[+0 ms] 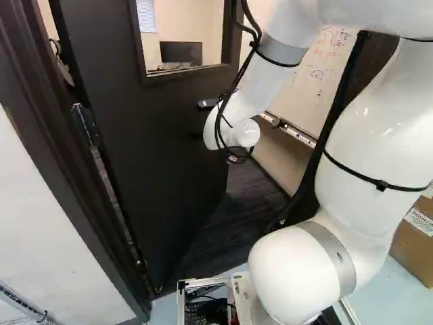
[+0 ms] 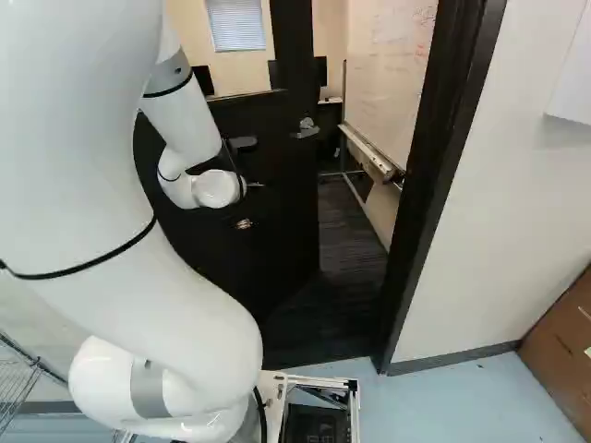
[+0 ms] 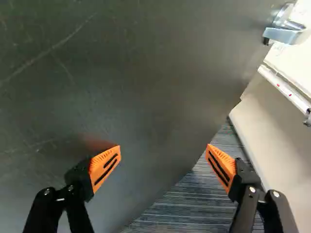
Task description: Open the door and move inside
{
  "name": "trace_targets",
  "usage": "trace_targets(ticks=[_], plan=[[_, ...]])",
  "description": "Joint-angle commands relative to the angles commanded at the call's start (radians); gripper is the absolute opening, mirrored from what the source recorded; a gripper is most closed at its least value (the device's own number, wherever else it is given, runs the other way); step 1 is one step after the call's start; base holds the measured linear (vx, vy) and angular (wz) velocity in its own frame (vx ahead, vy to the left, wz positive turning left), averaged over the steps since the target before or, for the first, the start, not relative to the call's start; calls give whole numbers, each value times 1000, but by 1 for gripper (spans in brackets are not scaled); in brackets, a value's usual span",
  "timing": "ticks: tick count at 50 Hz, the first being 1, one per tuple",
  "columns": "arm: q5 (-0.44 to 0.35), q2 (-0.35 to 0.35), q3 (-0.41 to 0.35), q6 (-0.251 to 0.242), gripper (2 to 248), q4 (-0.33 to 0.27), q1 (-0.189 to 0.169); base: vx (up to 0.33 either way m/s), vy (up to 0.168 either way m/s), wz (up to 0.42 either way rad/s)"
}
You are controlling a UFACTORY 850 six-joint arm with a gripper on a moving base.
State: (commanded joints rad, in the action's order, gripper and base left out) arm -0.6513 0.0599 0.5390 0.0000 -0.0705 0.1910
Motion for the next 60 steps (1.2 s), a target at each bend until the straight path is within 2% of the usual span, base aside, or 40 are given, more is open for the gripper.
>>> trace_targets(ticks=[32,60], plan=[[0,133,145,0,247,170,74,-7,-4,-1],[0,230,258,0,247,185,141,0,0,0]])
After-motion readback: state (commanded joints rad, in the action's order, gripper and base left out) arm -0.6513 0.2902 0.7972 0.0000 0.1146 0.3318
